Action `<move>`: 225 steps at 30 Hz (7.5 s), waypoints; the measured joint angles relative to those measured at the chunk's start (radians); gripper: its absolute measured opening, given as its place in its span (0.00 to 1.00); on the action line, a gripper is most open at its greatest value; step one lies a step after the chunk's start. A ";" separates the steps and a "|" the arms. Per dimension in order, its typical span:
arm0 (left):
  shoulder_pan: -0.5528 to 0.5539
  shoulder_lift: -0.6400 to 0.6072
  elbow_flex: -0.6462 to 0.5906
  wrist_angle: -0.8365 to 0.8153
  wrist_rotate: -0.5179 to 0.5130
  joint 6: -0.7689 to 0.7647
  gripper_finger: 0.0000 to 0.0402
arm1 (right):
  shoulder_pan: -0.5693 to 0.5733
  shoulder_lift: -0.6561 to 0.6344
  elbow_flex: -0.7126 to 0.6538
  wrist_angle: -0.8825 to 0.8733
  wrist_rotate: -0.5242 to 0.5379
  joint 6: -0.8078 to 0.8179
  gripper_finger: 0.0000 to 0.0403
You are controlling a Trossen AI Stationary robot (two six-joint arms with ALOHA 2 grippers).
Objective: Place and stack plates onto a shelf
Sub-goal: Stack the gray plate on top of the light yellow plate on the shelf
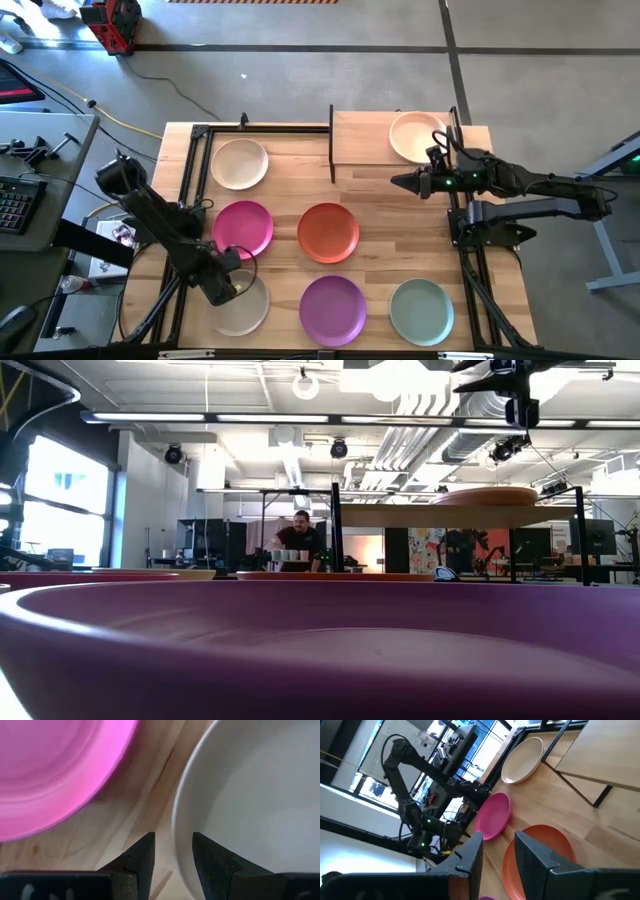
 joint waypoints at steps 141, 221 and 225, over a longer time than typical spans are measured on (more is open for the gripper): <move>1.136 -0.235 0.661 0.215 -0.406 1.240 0.29 | -0.073 0.803 0.627 0.071 0.450 -0.601 0.00; 1.202 -0.267 0.699 0.234 -0.443 1.526 0.29 | -0.255 -0.021 -0.057 -0.583 0.704 0.991 0.00; 1.202 -0.267 0.699 0.234 -0.443 1.553 0.29 | -0.257 -0.010 -0.057 -0.585 0.704 0.992 0.00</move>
